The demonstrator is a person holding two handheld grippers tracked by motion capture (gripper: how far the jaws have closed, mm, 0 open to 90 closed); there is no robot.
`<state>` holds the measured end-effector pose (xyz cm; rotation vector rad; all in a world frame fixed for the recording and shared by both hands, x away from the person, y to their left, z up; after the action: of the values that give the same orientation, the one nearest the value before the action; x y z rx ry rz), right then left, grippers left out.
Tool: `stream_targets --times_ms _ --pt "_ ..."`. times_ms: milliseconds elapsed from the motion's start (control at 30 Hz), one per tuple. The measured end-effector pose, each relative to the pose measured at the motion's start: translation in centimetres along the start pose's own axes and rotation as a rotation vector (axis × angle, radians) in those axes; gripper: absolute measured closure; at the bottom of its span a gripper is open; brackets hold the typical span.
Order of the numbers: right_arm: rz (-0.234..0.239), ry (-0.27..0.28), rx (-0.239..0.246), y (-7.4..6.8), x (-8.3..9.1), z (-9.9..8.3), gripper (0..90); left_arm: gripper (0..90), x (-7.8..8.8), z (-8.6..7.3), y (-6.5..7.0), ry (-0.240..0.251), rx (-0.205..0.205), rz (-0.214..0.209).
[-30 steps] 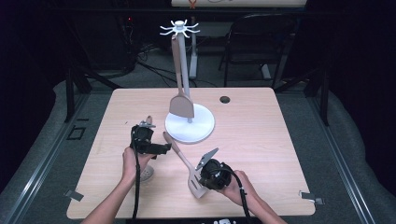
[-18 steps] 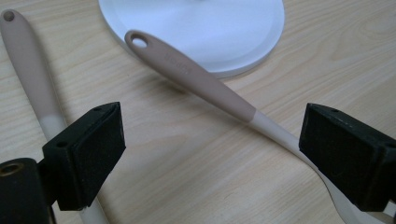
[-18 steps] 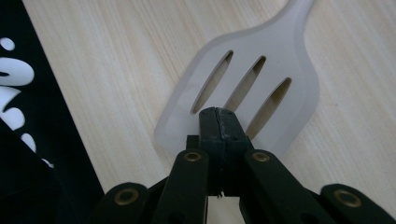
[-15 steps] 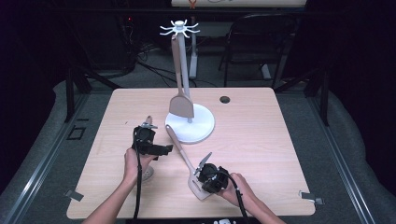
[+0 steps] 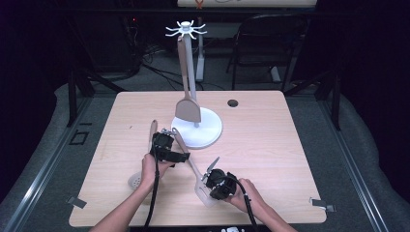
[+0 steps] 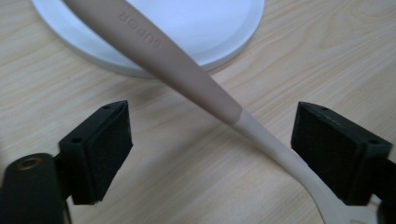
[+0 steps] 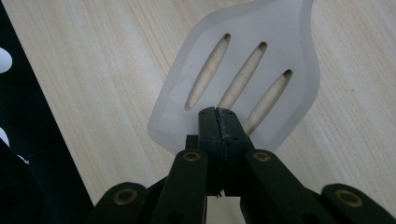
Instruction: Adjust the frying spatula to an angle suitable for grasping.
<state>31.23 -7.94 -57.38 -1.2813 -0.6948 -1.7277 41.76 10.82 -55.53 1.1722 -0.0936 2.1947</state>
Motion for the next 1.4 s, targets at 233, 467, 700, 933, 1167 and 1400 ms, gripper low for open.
stream_targets --times_ms 233,467,700,933,1167,1400 --pt "0.005 -0.001 0.003 0.3 0.0 0.0 90.0 24.2 -1.8 0.4 -0.4 -0.030 0.049 -0.023" --pt "0.004 -0.001 0.004 0.3 0.0 0.0 90.0 37.8 -3.1 0.4 -0.8 -0.055 0.089 -0.046" --pt "0.005 0.000 0.009 0.3 -0.1 0.0 89.3 47.8 -3.4 0.3 -0.7 -0.043 0.114 -0.071" --pt "0.023 -0.011 0.017 0.4 0.1 0.0 84.5 52.9 -2.7 0.2 -0.8 0.006 0.147 -0.125" --pt "0.054 -0.003 0.005 0.3 0.1 0.0 77.9 58.6 -1.5 0.3 -0.6 0.063 0.169 -0.186" --pt "0.122 0.000 -0.017 0.5 0.4 0.0 67.8 63.2 -0.2 0.4 0.0 0.139 0.162 -0.226"
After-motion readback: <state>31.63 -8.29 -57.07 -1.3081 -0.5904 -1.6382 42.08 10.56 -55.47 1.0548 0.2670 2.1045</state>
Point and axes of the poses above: each handheld gripper's, and its own axes: x roughly backward along the jaws, z roughly out of its top, y roughly to its right, the point moved 3 cm from there along -x, roughly forward along the jaws, and after that the axes turned 2 degrees about -z, right-handed, at the moved point
